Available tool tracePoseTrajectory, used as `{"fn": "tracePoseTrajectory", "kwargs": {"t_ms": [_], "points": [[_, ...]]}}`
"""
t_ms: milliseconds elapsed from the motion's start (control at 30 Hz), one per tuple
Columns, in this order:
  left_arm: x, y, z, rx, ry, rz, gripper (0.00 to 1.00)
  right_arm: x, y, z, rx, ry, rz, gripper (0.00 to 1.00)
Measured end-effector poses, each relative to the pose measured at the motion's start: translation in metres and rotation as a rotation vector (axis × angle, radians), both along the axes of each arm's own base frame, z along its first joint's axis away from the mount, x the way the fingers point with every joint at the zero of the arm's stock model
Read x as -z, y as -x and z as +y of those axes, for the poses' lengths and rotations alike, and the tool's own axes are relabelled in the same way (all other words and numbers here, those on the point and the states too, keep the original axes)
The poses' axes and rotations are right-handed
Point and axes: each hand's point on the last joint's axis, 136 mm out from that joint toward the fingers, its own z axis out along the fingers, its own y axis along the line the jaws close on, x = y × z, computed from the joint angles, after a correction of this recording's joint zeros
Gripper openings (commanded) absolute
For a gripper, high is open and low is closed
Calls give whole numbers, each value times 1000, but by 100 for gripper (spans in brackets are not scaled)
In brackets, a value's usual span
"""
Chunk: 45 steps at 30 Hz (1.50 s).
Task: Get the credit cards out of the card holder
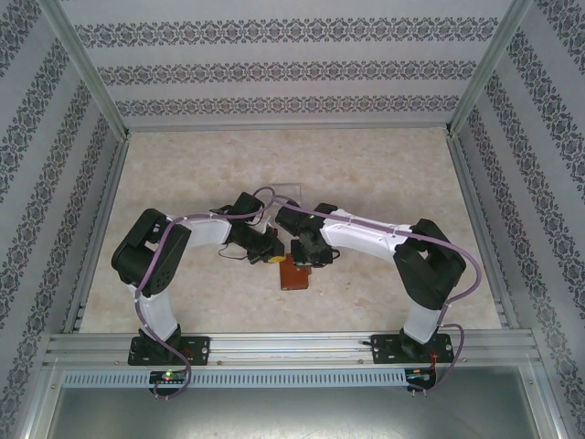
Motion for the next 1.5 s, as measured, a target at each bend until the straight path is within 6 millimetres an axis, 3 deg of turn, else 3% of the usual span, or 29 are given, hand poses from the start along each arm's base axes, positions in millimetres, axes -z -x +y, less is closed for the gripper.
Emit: {"fn": "tracePoseTrajectory", "kwargs": {"t_ms": [367,600,800,967,1067,1333,1500], "points": [[-1,-1,4,8,-62,2,6,15,5,-24,31,7,12,20],[-3,-3,10,1,-124,-2,24,16,2,-29,57,-53,-9,24],[-2,-1,16,0,-193,1,40,17,-3,-25,59,-100,-22,22],[-26,1,-11,70,-293,-89,49,25,0,-47,96,-176,-21,19],[-33,10,-22,104,-334,-115,55,31,0,-50,96,-200,-17,17],[-38,21,-27,93,-446,-134,70,35,-2,-53,123,-338,-27,14],[-32,23,-31,92,-514,-130,73,36,-2,-53,153,-452,-16,14]]}}
